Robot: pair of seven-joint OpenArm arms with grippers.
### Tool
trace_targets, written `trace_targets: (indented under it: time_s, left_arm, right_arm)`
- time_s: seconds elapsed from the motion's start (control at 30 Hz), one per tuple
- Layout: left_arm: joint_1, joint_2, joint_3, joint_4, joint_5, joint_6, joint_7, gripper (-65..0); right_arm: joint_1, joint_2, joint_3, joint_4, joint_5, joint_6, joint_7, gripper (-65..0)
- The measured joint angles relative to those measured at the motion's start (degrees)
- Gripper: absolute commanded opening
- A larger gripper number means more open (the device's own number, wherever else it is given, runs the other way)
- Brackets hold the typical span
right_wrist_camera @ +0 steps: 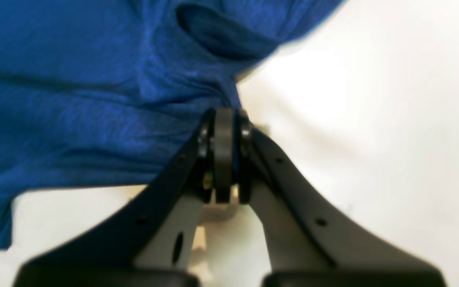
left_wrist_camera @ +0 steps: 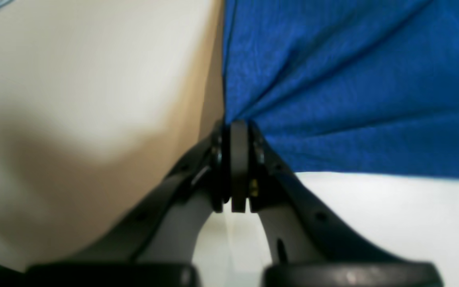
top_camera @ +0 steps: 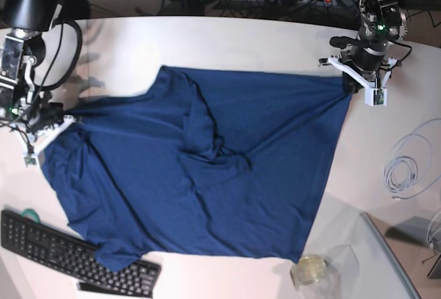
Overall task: Layout the t-shirt on the table in an organized manner, then fold the t-shirt properly
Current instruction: 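Pull the grasped shirt edge with the right gripper outward, stretching it, then drag the shirt with the right gripper away from the left gripper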
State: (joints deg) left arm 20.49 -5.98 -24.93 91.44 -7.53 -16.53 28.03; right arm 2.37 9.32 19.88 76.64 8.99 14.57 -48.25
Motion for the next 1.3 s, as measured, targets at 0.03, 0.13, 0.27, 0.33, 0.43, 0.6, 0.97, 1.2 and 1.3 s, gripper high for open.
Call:
trace_targets:
  time_s: [0.03,0.13,0.27,0.33,0.43,0.6,0.97,1.2,1.3]
  left_arm:
    - [-0.2,0.0,0.0,0.0,0.0,0.0,0.0,-65.0]
    - [-0.4,0.1,0.0,0.1,0.0,0.0,0.0,-65.0]
    - [-0.3,0.2,0.0,0.1,0.0,0.0,0.0,-65.0]
    - [-0.2,0.3,0.2,0.2,0.0,0.0,0.0,-65.0]
    - [0.2,1.0,0.2,0.2,0.0,0.0,0.0,-65.0]
    - [1.1,1.0,0.2,0.2,0.0,0.0,0.1,-65.0]
    - [1.1,1.0,-0.3,0.2,0.0,0.0,0.0,-65.0]
    - [1.1,1.0,-0.3,0.2,0.0,0.0,0.0,-65.0]
    - [1.3,1.0,-0.4,0.2,0.0,0.0,0.0,-65.0]
  right_arm:
    - [0.4,0.7,0.0,-1.3,0.1,0.0,-0.5,-57.0]
    - [0.5,2.0,0.1,-2.3,-0.2,0.0,-0.8,-40.8]
    - [-2.0,0.7,2.8,3.2,-0.2,0.0,-2.6,-33.2]
    - [-3.6,-0.1,4.1,8.9,-1.1,-0.7,-3.4,-33.2]
    - [-5.4,-1.8,2.1,17.8,-0.8,-0.5,-2.4,-33.2]
    - [-4.7,-4.2,-12.1,16.4,0.4,3.0,0.0,-42.6]
    - [-5.2,-1.8,-15.0,3.1,-0.1,2.6,0.0,-62.0]
    - [-12.9,2.0,-11.3,9.8,-0.4,2.5,-3.7,-62.0]
    - [-13.6,4.1,-7.5,10.2,0.2,3.0,-3.6,-61.8]
